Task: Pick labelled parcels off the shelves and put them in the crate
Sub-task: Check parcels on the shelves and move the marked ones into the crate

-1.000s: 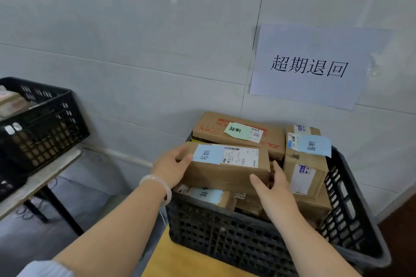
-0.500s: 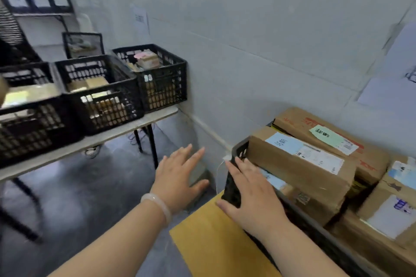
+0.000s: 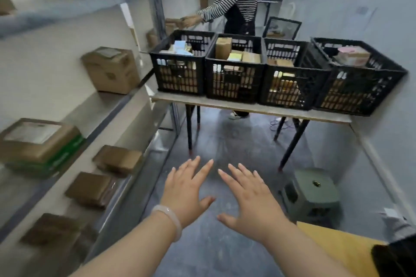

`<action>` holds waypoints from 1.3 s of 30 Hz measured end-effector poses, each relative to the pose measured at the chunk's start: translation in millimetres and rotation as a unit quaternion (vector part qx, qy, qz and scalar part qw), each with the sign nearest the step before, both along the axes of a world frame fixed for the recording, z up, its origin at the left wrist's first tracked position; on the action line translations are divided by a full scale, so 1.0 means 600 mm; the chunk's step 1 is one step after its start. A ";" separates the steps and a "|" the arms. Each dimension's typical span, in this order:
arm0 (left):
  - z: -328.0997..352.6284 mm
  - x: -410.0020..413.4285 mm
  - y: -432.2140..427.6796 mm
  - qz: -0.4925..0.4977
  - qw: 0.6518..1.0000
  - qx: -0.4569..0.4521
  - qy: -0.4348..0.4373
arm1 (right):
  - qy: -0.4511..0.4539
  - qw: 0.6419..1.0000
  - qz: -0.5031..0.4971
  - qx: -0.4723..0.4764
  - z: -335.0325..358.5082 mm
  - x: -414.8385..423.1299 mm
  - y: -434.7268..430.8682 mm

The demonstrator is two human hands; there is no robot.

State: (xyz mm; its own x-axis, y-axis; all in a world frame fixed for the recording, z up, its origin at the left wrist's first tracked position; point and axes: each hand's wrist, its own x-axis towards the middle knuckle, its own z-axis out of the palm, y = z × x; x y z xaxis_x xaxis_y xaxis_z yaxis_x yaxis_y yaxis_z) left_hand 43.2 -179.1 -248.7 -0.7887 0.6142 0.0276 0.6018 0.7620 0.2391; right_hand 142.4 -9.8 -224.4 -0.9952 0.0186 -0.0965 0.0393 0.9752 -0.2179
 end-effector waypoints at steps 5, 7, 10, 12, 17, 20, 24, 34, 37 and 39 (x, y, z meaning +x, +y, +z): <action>-0.025 -0.042 -0.143 0.109 0.994 -0.016 -0.011 | 0.010 0.995 0.096 0.011 -0.013 -0.112 -0.108; -0.035 -0.052 -0.199 0.146 0.989 -0.020 -0.016 | 0.012 0.990 0.137 0.009 -0.019 -0.149 -0.157; -0.053 -0.056 -0.281 0.203 0.978 -0.022 -0.032 | 0.001 0.980 0.200 0.002 -0.032 -0.196 -0.237; -0.065 -0.057 -0.331 0.244 0.969 -0.017 -0.043 | -0.017 0.971 0.239 -0.006 -0.045 -0.223 -0.290; -0.109 -0.036 -0.423 0.361 0.928 0.031 -0.084 | -0.065 0.940 0.335 -0.019 -0.096 -0.269 -0.387; -0.147 -0.018 -0.457 0.428 0.895 0.037 -0.123 | -0.093 0.918 0.384 -0.022 -0.142 -0.292 -0.423; -0.191 -0.016 -0.482 0.518 0.842 0.063 -0.137 | -0.140 0.886 0.441 -0.031 -0.203 -0.325 -0.457; -0.320 -0.077 -0.494 0.649 0.729 0.099 -0.193 | -0.192 0.848 0.495 -0.003 -0.334 -0.483 -0.503; -0.374 -0.095 -0.500 0.662 0.710 0.123 -0.207 | -0.218 0.852 0.476 -0.019 -0.392 -0.510 -0.533; -0.412 -0.108 -0.510 0.670 0.699 0.142 -0.204 | -0.227 0.856 0.464 -0.031 -0.435 -0.522 -0.558</action>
